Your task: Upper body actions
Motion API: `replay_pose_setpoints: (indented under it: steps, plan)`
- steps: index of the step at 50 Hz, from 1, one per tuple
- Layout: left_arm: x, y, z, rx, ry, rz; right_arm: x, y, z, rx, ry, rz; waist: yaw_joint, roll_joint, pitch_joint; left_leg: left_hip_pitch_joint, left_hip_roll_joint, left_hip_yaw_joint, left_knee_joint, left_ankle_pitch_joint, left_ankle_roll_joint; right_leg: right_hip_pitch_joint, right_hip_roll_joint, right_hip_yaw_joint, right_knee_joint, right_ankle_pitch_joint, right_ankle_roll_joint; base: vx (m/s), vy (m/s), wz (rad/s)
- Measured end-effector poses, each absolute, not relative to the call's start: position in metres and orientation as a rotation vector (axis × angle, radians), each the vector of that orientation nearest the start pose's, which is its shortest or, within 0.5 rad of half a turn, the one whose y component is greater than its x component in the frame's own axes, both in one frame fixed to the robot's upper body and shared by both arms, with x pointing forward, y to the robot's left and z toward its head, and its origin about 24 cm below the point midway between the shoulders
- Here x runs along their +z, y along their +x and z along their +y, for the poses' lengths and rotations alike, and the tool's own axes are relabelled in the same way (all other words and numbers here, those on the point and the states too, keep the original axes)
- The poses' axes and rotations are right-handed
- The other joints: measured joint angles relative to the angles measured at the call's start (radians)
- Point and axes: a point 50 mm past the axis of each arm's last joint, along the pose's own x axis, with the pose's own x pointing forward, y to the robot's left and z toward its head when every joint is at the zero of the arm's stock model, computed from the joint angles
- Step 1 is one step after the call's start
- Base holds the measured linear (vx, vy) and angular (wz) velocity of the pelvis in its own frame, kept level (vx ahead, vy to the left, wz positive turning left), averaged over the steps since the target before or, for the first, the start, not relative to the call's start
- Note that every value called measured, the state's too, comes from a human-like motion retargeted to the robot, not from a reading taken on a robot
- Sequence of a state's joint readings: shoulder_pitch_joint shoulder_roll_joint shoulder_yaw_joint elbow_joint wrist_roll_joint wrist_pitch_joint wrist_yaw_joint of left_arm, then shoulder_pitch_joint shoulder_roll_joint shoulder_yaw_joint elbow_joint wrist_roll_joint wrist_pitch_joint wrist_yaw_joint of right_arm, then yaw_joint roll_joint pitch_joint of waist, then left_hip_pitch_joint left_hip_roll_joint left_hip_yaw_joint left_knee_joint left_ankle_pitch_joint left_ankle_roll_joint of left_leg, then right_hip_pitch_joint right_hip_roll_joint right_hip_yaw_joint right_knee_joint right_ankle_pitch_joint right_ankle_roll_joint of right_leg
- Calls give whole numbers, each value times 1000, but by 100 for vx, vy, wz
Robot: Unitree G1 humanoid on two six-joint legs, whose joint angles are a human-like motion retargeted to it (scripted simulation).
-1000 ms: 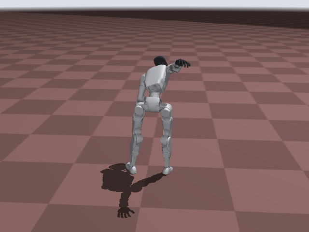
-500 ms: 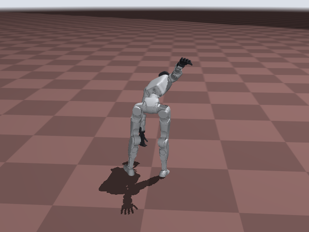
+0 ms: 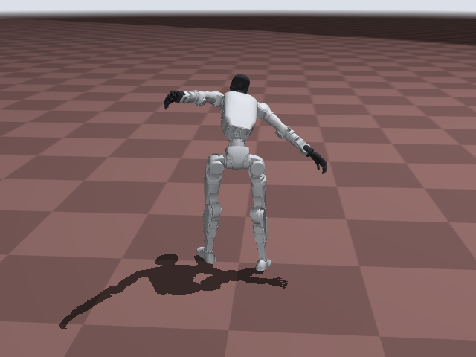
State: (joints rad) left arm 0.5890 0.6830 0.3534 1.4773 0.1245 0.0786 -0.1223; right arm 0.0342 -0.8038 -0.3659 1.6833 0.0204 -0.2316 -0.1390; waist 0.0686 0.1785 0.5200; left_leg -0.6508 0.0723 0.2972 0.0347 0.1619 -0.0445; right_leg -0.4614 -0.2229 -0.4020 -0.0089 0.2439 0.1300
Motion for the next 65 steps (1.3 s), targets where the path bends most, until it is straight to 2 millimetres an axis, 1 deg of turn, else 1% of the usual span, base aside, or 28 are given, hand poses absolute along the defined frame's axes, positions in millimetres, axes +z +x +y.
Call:
replay_pose_setpoints:
  steps: [2, 4, 7, 10, 13, 15, 17, 18, 20, 22, 23, 25, 27, 28, 30, 35, 38, 40, 43, 45, 47, 50, 52, 55, 58, 60, 63, 65]
  plan:
    - [-16, -215, 397, 691, 367, 2042, -35, -2, -456, -1002, -484, 1169, 41, 45, 0, -12, -18, -38, -2, 11, 4, 17, -12, -24, -2, -3, 9, 9, 7, 114]
    - [0, -238, 392, 751, 395, 2103, -26, 16, -464, -1019, -490, 1089, 84, 93, 0, -35, -42, -82, -5, 25, 7, 26, -28, -52, -4, -3, 17, 9, 7, 119]
    - [14, -270, 372, 883, 390, 2195, -8, 47, -475, -1017, -496, 974, 141, 145, 0, -77, -72, -129, -11, 46, 7, 19, -46, -86, -11, 3, 23, 8, 7, 97]
    - [13, -291, 342, 967, 275, 2266, 11, 87, -481, -989, -513, 858, 203, 183, 0, -141, -95, -167, -15, 63, 7, -18, -57, -122, -18, 13, 24, 3, -6, 78]
    - [1, -293, 322, 979, 195, 2274, 25, 124, -480, -968, -515, 751, 255, 202, 0, -210, -109, -192, -16, 74, 11, -82, -66, -119, -12, 22, 20, 6, -8, 58]
    - [-15, -286, 312, 991, 184, 2236, 34, 151, -475, -927, -503, 689, 307, 210, 0, -269, -117, -206, -19, 85, 16, -141, -70, -105, -9, 34, 14, 2, -25, 47]
    - [-32, -271, 311, 1001, 224, 2148, 39, 171, -470, -879, -493, 657, 358, 217, 0, -315, -122, -216, -24, 94, 18, -188, -74, -105, -8, 43, 10, 7, -29, 36]
    - [-43, -258, 314, 1007, 266, 2073, 44, 180, -468, -836, -494, 646, 397, 220, 0, -344, -123, -219, -26, 98, 17, -218, -76, -108, -7, 47, 7, 11, -36, 32]
    - [-66, -223, 322, 972, 348, 1917, 54, 192, -468, -776, -496, 665, 482, 242, 0, -398, -128, -229, -29, 107, 16, -269, -78, -109, -4, 48, 0, 13, -42, 36]
    - [-85, -190, 326, 871, 368, 1841, 65, 198, -472, -755, -500, 672, 571, 284, 0, -430, -127, -245, -34, 115, 14, -297, -73, -116, -3, 48, -2, 16, -44, 27]
    - [-95, -170, 329, 794, 377, 1808, 74, 198, -476, -760, -497, 663, 630, 315, 0, -445, -126, -253, -37, 118, 13, -308, -69, -122, -2, 47, -3, 19, -50, 19]
    - [-107, -137, 333, 670, 386, 1764, 85, 200, -481, -773, -478, 629, 731, 341, 0, -474, -123, -263, -43, 124, 12, -333, -60, -119, 0, 43, -4, 19, -52, 12]
    - [-112, -118, 337, 606, 402, 1734, 87, 209, -477, -755, -440, 591, 798, 341, 0, -500, -122, -277, -46, 130, 8, -353, -54, -120, -2, 41, -6, 18, -42, 18]
    - [-113, -113, 338, 590, 407, 1727, 88, 214, -474, -740, -425, 574, 817, 341, 0, -508, -122, -285, -47, 132, 6, -358, -49, -126, -3, 39, -7, 16, -30, 16]
    - [-114, -111, 338, 594, 406, 1733, 90, 222, -469, -717, -399, 541, 849, 341, 0, -519, -119, -293, -49, 134, 4, -364, -43, -130, -4, 36, -8, 13, -19, 6]
    - [-110, -123, 335, 710, 351, 1761, 89, 230, -463, -716, -396, 496, 842, 341, 0, -508, -116, -306, -46, 134, 4, -346, -36, -143, 1, 27, -5, 5, -8, 4]
    - [-108, -126, 335, 794, 342, 1758, 79, 219, -466, -738, -381, 510, 822, 341, 0, -474, -114, -309, -43, 130, 5, -313, -32, -145, 4, 21, -6, -1, -13, 1]
    - [-109, -122, 336, 805, 347, 1743, 68, 201, -471, -786, -386, 547, 794, 337, 0, -440, -114, -308, -38, 123, 7, -282, -30, -146, 5, 16, -7, -8, -7, -2]
    - [-102, -110, 355, 749, 418, 1707, 42, 172, -472, -814, -411, 637, 751, 280, 0, -398, -111, -286, -37, 110, 10, -255, -29, -133, 3, 15, -10, -13, -12, -21]
    - [-95, -96, 375, 705, 469, 1685, 16, 142, -469, -777, -458, 760, 708, 221, 0, -367, -110, -264, -37, 101, 15, -240, -29, -119, 4, 13, -12, -13, -5, -36]
    - [-88, -77, 392, 694, 498, 1642, -7, 106, -466, -792, -483, 894, 670, 177, 0, -338, -108, -248, -40, 94, 19, -226, -30, -108, 5, 11, -12, -16, -3, -29]
    - [-78, -39, 413, 724, 525, 1520, -33, 51, -457, -830, -468, 1083, 592, 113, 0, -300, -101, -232, -42, 84, 19, -209, -29, -95, 9, 8, -13, -22, -1, -35]
    - [-69, -14, 427, 770, 544, 1428, -54, 11, -441, -845, -406, 1188, 525, 44, 0, -262, -88, -198, -44, 72, 22, -198, -24, -63, 10, 10, -13, -29, 7, -80]
    - [-50, 25, 446, 769, 573, 1299, -75, -37, -416, -895, -314, 1272, 401, -65, 0, -192, -65, -143, -40, 46, 24, -171, -15, -20, 14, 11, -16, -27, 20, -105]
    - [-26, 50, 465, 758, 636, 1209, -85, -68, -398, -923, -263, 1297, 287, -157, 0, -114, -40, -90, -33, 19, 24, -132, -2, 13, 17, 11, -18, -22, 24, -112]
    - [0, 67, 481, 774, 744, 1131, -87, -94, -386, -961, -233, 1325, 196, -225, 0, -41, -15, -44, -25, -6, 21, -92, 14, 45, 18, 14, -21, -22, 23, -130]
    - [26, 80, 494, 827, 847, 1053, -84, -121, -378, -1025, -205, 1376, 90, -305, 0, 43, 25, 24, -18, -35, 16, -57, 45, 94, 21, 18, -28, -20, 16, -141]
    - [34, 86, 497, 862, 856, 1003, -79, -133, -378, -1061, -197, 1402, 24, -350, 0, 89, 49, 67, -16, -52, 11, -44, 65, 126, 24, 21, -32, -21, 13, -151]
